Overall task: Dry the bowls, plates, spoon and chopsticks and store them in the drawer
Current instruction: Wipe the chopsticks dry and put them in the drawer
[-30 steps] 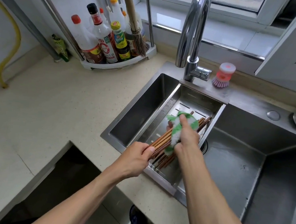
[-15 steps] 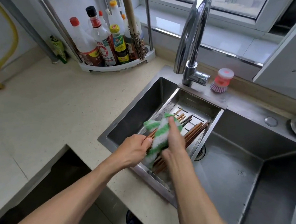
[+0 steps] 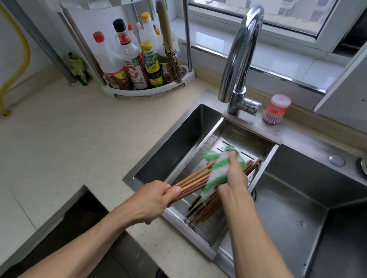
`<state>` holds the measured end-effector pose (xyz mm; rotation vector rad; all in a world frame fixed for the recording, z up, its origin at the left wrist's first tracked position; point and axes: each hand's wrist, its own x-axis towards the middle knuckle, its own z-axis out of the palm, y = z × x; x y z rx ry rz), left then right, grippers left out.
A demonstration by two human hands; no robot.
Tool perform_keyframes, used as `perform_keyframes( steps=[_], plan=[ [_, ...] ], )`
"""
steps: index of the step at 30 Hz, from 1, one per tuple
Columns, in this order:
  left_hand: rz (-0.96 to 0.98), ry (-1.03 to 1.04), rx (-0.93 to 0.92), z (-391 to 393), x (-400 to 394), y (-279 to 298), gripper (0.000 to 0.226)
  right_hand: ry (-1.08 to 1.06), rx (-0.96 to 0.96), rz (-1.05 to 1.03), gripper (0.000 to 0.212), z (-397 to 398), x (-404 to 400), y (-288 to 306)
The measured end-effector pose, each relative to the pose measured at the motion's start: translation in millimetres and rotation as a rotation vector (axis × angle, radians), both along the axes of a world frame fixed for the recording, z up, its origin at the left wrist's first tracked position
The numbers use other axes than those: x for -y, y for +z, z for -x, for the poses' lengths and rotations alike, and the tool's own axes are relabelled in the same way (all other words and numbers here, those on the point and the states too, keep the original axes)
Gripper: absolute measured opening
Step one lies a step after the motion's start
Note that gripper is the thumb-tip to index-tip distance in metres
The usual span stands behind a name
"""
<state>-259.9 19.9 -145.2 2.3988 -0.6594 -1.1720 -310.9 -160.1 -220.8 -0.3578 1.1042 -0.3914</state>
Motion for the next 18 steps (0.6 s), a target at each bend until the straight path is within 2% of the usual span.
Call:
perform_keyframes(
  steps=[3,8,11,14,18],
  plan=[
    [-0.016,-0.018,0.015,1.5,1.8,0.2,0.043,-0.045,-0.081,0.053,0.037,-0.4,-3.1,2.4],
    [0.02,0.048,0.061,2.2,15.0,-3.3,0.045,0.125,0.015,-0.007,0.02,-3.4,-47.4,10.9],
    [0.026,0.042,-0.021,3.7,4.7,4.8,0.045,0.108,0.065,-0.006,0.039,1.0,-25.0,14.4],
    [0.005,0.024,-0.026,8.5,0.2,10.2,0.045,0.001,0.039,0.009,0.024,-0.2,-3.7,16.3],
    [0.019,0.043,0.075,7.8,17.7,4.9,0.046,0.138,0.008,0.029,0.023,-5.1,-46.3,18.6]
  ],
)
